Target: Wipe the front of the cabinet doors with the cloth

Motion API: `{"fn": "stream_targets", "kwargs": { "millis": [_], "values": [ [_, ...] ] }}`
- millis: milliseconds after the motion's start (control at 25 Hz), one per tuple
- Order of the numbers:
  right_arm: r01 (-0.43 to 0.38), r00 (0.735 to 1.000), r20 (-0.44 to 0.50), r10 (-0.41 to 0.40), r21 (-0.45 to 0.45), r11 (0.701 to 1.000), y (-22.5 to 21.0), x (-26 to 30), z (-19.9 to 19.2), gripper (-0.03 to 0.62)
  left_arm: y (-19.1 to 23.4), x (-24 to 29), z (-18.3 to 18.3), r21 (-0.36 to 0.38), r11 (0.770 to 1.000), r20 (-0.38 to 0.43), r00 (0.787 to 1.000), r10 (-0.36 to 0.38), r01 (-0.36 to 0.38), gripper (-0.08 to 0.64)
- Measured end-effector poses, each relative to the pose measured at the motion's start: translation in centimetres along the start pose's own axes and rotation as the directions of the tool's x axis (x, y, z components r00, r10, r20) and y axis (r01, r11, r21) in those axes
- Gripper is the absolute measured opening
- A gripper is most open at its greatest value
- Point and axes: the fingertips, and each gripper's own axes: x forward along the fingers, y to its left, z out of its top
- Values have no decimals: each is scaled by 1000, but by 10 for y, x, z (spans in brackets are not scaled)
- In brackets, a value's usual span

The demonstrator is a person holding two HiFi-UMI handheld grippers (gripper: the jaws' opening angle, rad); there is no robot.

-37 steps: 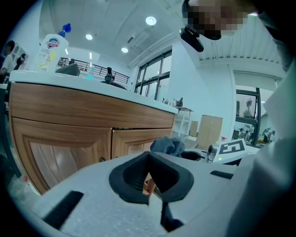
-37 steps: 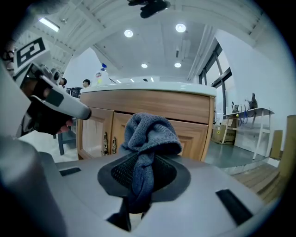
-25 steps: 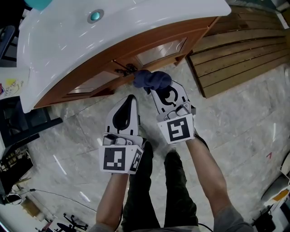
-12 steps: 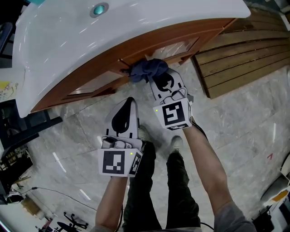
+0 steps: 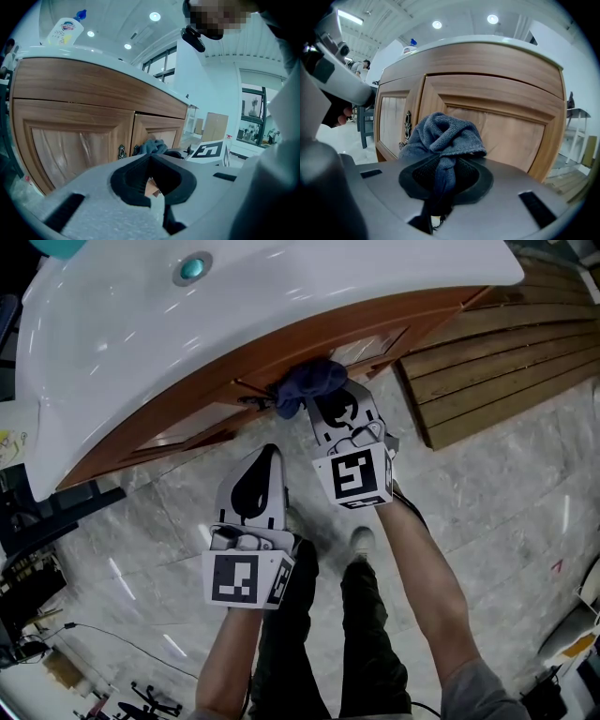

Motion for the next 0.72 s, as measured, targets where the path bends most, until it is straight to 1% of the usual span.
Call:
{"fn": "stream_targets", "kwargs": {
  "millis": [160,360,720],
  "values": [
    [9,1000,-11,-9,-1,1000,-14,-1,-8,63,-1,6,-1,-2,1000,-2,1000,8,-8,8],
    [43,998,-34,-43,22,999,-42,-8,-27,63,-7,13,-4,-10,1000,-2,1000,14,-14,8],
    [115,991,-76,-113,17,993,-96,-20,-53,63,-19,20,-6,-3,1000,-2,1000,15,-15,8]
  ]
}}
